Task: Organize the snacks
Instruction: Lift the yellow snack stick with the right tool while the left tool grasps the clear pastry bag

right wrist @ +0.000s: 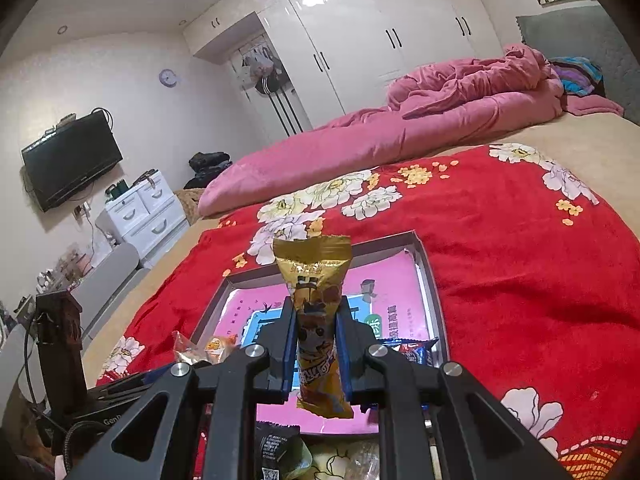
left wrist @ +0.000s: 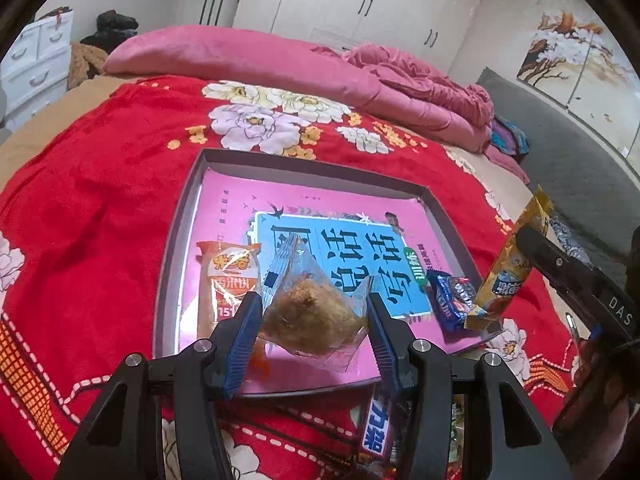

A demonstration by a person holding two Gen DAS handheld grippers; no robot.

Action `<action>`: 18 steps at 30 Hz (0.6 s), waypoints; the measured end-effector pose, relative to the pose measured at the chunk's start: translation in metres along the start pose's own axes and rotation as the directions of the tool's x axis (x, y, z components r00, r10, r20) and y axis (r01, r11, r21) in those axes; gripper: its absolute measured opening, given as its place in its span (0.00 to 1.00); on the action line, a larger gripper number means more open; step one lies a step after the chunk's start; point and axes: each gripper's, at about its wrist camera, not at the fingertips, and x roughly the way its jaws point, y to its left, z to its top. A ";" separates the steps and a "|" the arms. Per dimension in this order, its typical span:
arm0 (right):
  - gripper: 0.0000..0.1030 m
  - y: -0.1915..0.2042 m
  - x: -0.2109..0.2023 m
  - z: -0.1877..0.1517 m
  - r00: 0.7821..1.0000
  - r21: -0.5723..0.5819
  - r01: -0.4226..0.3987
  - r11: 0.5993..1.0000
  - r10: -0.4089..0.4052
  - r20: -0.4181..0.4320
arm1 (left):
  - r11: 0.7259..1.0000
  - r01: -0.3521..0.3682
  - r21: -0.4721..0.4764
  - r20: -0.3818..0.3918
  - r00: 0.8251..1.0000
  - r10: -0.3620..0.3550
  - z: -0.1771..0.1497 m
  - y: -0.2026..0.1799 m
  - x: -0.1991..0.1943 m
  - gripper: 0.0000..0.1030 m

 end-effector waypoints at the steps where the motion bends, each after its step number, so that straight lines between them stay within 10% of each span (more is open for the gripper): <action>1: 0.17 0.001 0.002 0.000 1.000 -0.003 0.002 1.000 -0.002 -0.004 | 1.000 -0.002 0.003 -0.004 1.000 0.002 0.000 0.000 0.002 0.53; 18: 0.17 -0.004 0.034 -0.006 0.994 -0.009 0.048 0.999 -0.048 -0.098 | 0.998 -0.001 0.071 -0.036 0.999 0.003 0.000 -0.011 0.020 0.53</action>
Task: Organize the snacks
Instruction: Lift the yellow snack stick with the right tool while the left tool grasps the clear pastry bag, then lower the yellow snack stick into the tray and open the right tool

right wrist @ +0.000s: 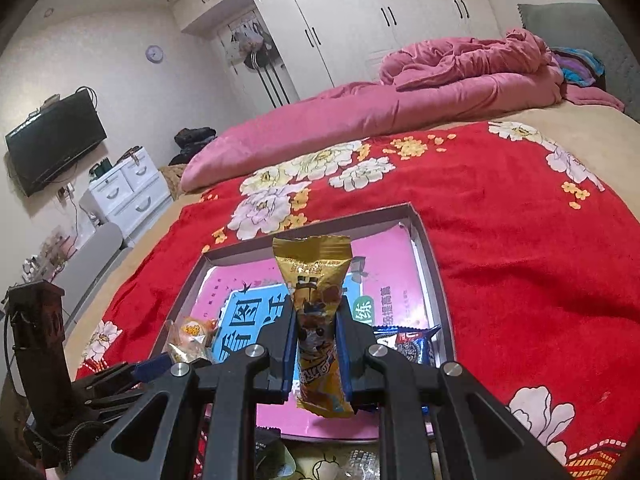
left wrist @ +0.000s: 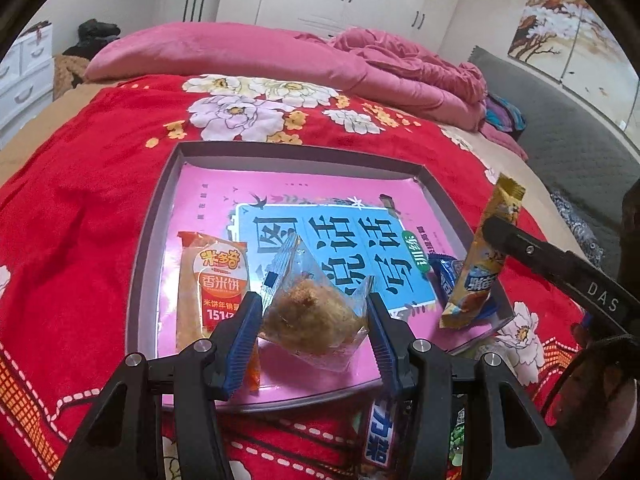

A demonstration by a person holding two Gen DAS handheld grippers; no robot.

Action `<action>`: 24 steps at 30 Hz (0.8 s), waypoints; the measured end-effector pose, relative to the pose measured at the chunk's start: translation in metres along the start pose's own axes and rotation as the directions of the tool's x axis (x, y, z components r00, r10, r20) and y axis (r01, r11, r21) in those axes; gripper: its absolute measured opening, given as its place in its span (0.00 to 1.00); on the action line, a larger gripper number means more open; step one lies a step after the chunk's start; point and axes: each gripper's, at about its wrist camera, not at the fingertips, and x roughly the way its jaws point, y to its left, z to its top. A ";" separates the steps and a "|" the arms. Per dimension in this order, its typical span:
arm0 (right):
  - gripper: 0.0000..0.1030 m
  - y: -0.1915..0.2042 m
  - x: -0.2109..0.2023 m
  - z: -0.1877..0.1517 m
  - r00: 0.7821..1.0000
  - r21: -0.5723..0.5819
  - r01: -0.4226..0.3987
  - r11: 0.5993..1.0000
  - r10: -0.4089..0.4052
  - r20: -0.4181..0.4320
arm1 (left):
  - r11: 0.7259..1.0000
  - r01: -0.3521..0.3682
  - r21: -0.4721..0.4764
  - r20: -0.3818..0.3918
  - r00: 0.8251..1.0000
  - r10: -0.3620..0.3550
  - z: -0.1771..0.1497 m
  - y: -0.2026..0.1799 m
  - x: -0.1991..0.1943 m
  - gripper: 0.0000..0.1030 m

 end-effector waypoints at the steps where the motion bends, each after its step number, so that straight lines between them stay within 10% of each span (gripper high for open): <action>1: 0.17 0.000 0.002 -0.001 1.000 -0.002 0.000 1.000 0.000 -0.009 | 1.000 0.001 0.002 -0.002 1.000 -0.001 0.000 -0.001 0.001 0.53; 24: 0.18 0.004 0.025 -0.015 0.989 -0.026 0.001 1.000 -0.005 -0.145 | 1.000 0.016 0.010 -0.058 0.998 -0.015 -0.006 -0.004 0.012 0.53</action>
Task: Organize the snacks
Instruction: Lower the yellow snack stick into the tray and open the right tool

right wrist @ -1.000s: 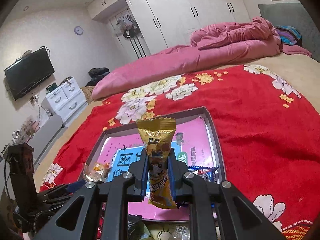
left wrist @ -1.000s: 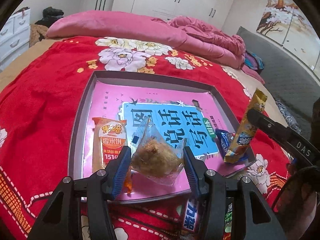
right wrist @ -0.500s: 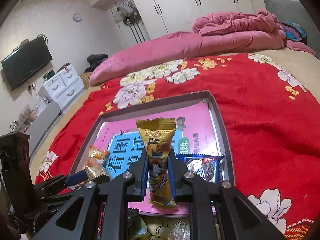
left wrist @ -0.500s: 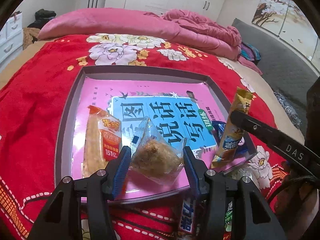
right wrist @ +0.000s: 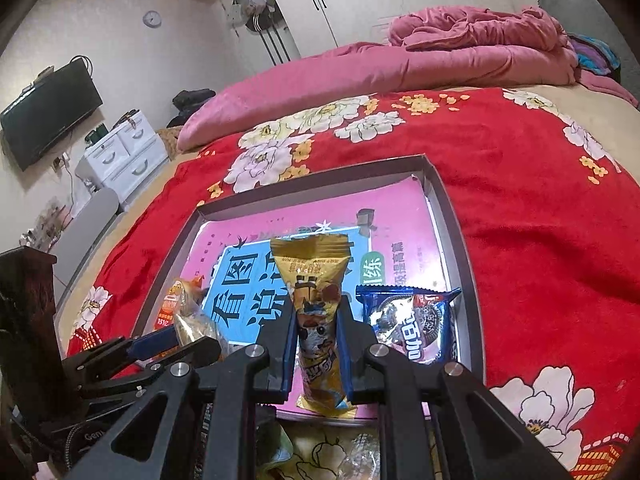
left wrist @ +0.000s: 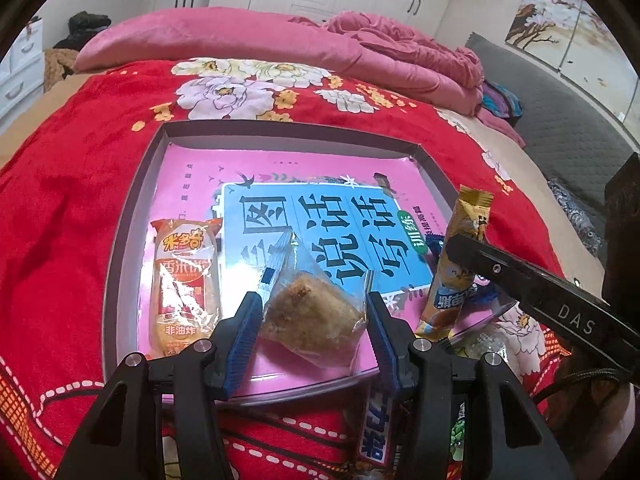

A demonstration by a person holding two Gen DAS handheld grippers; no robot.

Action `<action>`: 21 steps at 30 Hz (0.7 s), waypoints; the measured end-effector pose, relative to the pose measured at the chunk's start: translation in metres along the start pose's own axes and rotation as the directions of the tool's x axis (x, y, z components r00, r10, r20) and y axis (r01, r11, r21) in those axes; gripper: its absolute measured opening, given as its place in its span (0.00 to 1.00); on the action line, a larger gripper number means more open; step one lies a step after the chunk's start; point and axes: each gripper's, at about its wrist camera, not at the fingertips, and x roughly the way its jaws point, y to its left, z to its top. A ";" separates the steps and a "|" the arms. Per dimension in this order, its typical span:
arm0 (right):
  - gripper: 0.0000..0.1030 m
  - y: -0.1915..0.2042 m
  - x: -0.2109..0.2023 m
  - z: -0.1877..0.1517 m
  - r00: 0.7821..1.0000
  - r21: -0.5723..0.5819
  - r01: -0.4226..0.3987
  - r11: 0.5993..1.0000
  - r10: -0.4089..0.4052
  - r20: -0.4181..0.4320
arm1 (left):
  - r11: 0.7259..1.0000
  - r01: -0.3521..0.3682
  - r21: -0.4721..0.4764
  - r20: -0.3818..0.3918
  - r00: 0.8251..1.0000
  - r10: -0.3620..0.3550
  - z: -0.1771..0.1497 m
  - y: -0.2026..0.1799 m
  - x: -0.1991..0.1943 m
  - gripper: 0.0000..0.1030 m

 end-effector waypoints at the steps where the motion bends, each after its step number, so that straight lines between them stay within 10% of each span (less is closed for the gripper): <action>1: 0.18 0.000 0.001 0.000 1.000 0.002 -0.001 1.000 0.001 -0.006 | 1.000 -0.002 0.002 0.000 1.000 0.002 -0.001 0.000 0.000 0.53; 21: 0.20 0.000 0.011 -0.008 0.997 -0.001 0.008 1.000 -0.008 -0.072 | 0.999 -0.023 0.024 -0.005 1.000 0.024 -0.002 -0.003 0.000 0.53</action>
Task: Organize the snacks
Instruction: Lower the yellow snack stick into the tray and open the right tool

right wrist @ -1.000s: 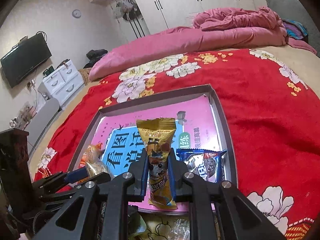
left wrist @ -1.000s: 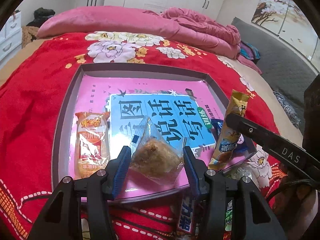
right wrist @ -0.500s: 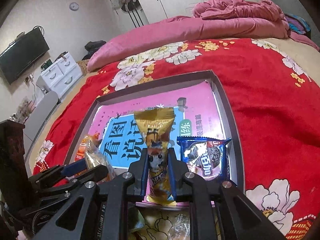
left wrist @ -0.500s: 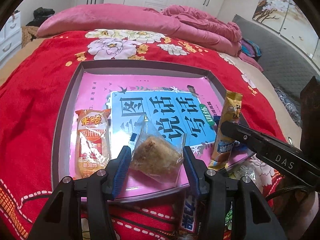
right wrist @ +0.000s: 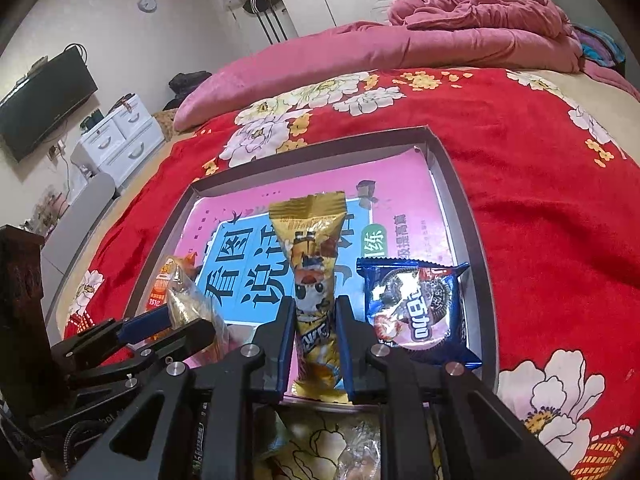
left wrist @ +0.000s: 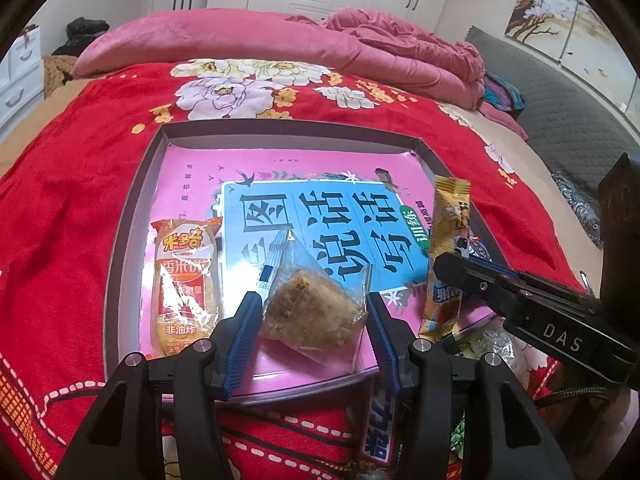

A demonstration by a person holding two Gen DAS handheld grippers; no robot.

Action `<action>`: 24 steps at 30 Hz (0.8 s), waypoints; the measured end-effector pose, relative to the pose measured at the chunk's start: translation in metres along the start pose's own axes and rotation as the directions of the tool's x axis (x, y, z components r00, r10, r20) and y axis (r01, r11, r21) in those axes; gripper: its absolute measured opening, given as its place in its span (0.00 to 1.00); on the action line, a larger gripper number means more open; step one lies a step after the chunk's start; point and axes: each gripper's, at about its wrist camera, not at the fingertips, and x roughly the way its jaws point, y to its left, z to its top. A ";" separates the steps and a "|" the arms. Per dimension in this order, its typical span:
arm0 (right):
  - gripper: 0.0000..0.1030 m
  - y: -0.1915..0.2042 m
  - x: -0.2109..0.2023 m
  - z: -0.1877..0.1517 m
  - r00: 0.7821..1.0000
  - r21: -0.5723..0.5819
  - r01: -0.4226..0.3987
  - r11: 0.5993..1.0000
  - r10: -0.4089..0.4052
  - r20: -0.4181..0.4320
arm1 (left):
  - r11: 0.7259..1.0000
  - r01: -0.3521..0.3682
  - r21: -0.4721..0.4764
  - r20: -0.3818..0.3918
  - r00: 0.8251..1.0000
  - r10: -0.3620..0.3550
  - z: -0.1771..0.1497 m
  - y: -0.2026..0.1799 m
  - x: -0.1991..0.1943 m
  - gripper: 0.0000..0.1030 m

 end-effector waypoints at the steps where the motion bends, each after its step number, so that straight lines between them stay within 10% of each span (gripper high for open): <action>1: 0.21 0.000 0.000 -0.001 1.000 -0.002 0.001 1.000 -0.001 -0.003 | 1.000 -0.001 0.001 0.000 1.000 0.001 0.000 0.000 0.000 0.53; 24: 0.33 0.001 -0.006 -0.002 1.000 -0.006 0.021 1.000 -0.021 0.012 | 1.000 -0.009 0.013 -0.001 1.000 0.009 0.000 -0.002 -0.001 0.54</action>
